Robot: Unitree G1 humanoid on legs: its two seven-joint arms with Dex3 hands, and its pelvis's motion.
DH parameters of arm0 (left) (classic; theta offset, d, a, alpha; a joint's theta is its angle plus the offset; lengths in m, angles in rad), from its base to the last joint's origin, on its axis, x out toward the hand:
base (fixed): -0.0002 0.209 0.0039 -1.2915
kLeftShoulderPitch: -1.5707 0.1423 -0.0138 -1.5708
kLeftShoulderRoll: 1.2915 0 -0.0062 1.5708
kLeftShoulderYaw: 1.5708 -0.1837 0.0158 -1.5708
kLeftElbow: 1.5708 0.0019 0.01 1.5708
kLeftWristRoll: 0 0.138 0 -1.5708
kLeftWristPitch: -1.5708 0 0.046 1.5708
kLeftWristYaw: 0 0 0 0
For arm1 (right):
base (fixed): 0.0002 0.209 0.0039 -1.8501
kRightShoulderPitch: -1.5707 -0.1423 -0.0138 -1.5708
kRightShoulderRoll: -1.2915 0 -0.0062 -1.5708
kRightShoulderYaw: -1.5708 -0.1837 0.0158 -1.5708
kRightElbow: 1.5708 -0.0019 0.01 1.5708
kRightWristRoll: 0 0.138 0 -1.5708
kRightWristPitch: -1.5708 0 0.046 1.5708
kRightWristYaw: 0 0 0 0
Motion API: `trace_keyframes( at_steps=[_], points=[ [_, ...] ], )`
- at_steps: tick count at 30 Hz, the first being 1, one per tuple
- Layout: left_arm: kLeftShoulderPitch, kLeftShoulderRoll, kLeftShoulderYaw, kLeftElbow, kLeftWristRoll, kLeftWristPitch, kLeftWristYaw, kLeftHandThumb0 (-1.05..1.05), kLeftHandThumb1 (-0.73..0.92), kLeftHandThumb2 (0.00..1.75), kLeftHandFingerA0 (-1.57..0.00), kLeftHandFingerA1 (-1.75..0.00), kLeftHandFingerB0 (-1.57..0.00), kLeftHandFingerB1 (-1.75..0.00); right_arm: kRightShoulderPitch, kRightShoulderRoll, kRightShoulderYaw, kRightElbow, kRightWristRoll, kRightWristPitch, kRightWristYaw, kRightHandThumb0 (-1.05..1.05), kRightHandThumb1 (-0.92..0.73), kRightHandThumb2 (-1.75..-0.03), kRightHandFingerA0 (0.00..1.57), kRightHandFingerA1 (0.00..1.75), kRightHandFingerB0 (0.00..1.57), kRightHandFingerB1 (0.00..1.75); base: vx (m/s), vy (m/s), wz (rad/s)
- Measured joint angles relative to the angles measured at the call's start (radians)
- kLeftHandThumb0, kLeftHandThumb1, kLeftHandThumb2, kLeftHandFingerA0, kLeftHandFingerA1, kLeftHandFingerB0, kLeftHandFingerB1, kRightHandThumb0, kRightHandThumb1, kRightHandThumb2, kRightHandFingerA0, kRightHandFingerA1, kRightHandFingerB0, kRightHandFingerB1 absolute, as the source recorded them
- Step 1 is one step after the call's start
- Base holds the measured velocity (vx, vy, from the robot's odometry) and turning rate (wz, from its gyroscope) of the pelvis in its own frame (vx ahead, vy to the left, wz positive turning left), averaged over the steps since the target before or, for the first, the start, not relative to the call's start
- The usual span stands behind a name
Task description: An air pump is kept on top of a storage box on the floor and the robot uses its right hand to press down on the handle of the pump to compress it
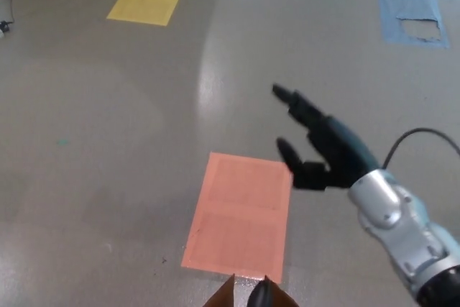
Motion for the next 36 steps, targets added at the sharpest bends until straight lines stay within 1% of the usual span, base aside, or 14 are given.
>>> trace_keyframes(
  at_steps=[9, 10, 12, 13, 16, 17, 20, 21, 30, 31, 32, 33, 34, 36],
  points=[
    [0.010, 0.003, 0.000, 0.003, 0.000, 0.000, 0.000, -0.78, 0.80, 1.14, -0.15, -0.49, 0.00, -0.34, 0.096, -0.093, -0.174, -0.079, 0.050, 0.010, 0.011, -0.82, -0.86, -1.17, 0.01, 0.22, 0.00, 0.16, 0.00, 0.000, 0.00],
    [0.010, 0.004, 0.000, 0.003, 0.000, 0.000, 0.000, -0.79, 0.80, 1.09, -0.10, -0.44, -0.05, -0.37, 0.107, -0.101, -0.213, -0.062, 0.063, 0.010, 0.004, -0.80, -0.79, -0.99, 0.00, 0.22, 0.00, 0.17, 0.00, 0.000, 0.00],
    [0.012, 0.004, 0.000, 0.004, 0.000, 0.000, 0.000, -0.81, 0.82, 1.15, -0.11, -0.46, 0.00, -0.32, 0.130, -0.111, -0.282, -0.025, 0.088, 0.007, -0.008, -0.80, -0.81, -1.12, 0.00, 0.27, 0.10, 0.22, 0.00, 0.000, 0.00],
    [0.013, 0.004, 0.000, 0.004, 0.000, 0.000, 0.000, -0.82, 0.82, 1.15, -0.11, -0.46, -0.02, -0.30, 0.140, -0.111, -0.311, 0.003, 0.102, 0.001, -0.015, -0.77, -0.86, -0.79, 0.06, 0.25, 0.08, 0.21, 0.00, 0.000, 0.00],
    [0.018, 0.004, -0.001, 0.004, 0.000, 0.000, 0.000, -0.72, 0.74, 1.12, -0.10, -0.47, 0.00, -0.36, 0.156, -0.109, -0.360, 0.084, 0.123, -0.014, -0.034, -0.66, -0.90, -0.70, 0.07, 0.25, 0.09, 0.21, 0.00, 0.000, 0.00],
    [0.018, 0.004, -0.002, 0.005, 0.000, 0.000, 0.000, -0.80, 0.79, 1.09, -0.10, -0.44, -0.06, -0.36, 0.158, -0.107, -0.368, 0.122, 0.128, -0.018, -0.040, -0.75, -0.77, -1.05, 0.00, 0.34, 0.12, 0.29, 0.00, 0.000, 0.00],
    [0.020, 0.004, -0.002, 0.004, 0.000, 0.000, 0.000, -0.80, 0.80, 1.09, -0.10, -0.44, -0.06, -0.38, 0.158, -0.099, -0.375, 0.233, 0.136, -0.034, -0.054, -0.76, -0.78, -1.06, 0.00, 0.34, 0.12, 0.29, 0.00, 0.000, 0.00],
    [0.022, 0.004, -0.002, 0.004, 0.000, 0.000, 0.000, -0.36, 0.52, 1.12, 0.00, -0.49, 0.00, -0.49, 0.158, -0.097, -0.374, 0.257, 0.136, -0.036, -0.057, -0.75, -0.75, -1.04, 0.06, 0.35, 0.09, 0.31, 0.00, 0.000, 0.00],
    [0.038, 0.003, 0.000, 0.004, 0.000, 0.000, 0.005, -0.35, 0.53, 1.12, 0.00, -0.49, 0.00, -0.48, 0.116, -0.086, -0.285, 0.567, 0.100, -0.015, -0.093, -0.73, -0.80, -1.06, 0.06, 0.30, 0.06, 0.24, 0.00, 0.000, 0.00],
    [0.038, 0.003, 0.002, 0.004, -0.001, 0.000, 0.005, -0.83, 0.82, 1.15, -0.12, -0.46, 0.00, -0.35, 0.109, -0.085, -0.275, 0.599, 0.095, -0.006, -0.093, -0.75, -0.87, -1.13, 0.02, 0.22, 0.01, 0.17, 0.00, 0.000, 0.00],
    [0.038, 0.003, 0.003, 0.004, -0.001, 0.000, 0.006, -0.83, 0.82, 1.15, -0.12, -0.46, 0.00, -0.35, 0.104, -0.085, -0.262, 0.640, 0.090, 0.007, -0.093, -0.75, -0.87, -1.13, 0.02, 0.22, 0.01, 0.17, 0.00, 0.000, 0.00],
    [0.038, 0.003, 0.004, 0.004, -0.001, 0.000, 0.006, -0.36, 0.52, 1.12, 0.00, -0.49, 0.00, -0.49, 0.103, -0.085, -0.254, 0.666, 0.086, 0.020, -0.092, -0.76, -0.90, -1.16, 0.00, 0.20, 0.00, 0.16, 0.00, 0.000, 0.00],
    [0.037, 0.003, 0.004, 0.004, -0.001, 0.000, 0.007, -0.82, 0.92, 0.75, -0.16, -0.33, -0.10, -0.27, 0.103, -0.085, -0.246, 0.692, 0.083, 0.037, -0.087, -0.75, -0.89, -1.15, 0.01, 0.23, 0.00, 0.16, 0.00, 0.000, 0.00],
    [0.036, 0.003, 0.004, 0.004, -0.001, 0.000, 0.008, -0.83, 0.92, 0.75, -0.16, -0.33, -0.10, -0.27, 0.103, -0.086, -0.228, 0.725, 0.075, 0.067, -0.075, -0.74, -0.89, -1.15, 0.01, 0.24, 0.00, 0.17, 0.00, 0.000, 0.00]
  ],
)
